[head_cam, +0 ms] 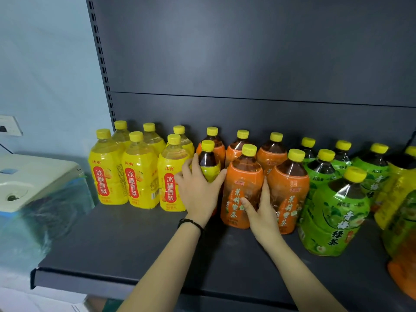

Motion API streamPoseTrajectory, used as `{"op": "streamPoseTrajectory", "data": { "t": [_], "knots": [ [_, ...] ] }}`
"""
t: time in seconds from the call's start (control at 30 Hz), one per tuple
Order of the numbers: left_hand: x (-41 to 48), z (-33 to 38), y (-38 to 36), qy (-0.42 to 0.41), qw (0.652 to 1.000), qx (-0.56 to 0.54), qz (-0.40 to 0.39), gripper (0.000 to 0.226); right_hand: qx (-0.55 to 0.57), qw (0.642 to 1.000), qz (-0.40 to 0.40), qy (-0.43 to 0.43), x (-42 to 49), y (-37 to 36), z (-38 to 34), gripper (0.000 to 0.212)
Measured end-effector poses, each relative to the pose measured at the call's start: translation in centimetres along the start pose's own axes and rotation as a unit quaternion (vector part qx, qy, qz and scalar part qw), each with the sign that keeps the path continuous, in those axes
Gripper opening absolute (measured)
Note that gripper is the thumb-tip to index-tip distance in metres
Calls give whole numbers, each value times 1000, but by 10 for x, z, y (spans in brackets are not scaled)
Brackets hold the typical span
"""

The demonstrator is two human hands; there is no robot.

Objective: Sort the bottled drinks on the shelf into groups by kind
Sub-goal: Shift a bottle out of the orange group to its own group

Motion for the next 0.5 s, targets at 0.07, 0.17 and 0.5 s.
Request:
{"op": "streamPoseTrajectory", "data": {
  "t": [0.07,0.17,0.5],
  "knots": [
    [0,-2,-3,-12,999,29,18,85,4,1000,-5,1,2,2,0,81],
    [0,-8,-6,-40,995,88,17,87,10,1000,-12,8,1,4,0,80],
    [-12,-7,18,-24,999,16,19,84,16,999,-36,25,6,6,8,79]
  ]
}}
Point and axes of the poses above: each hand's wrist, its own x-axis towards the middle knuckle, its own y-axis out of the back of the hand, z = x × y, the point moved 4 cm from there along x, towards the middle knuckle, and after that the axes turned 6 degrees about -z, right-handed, at the moved point
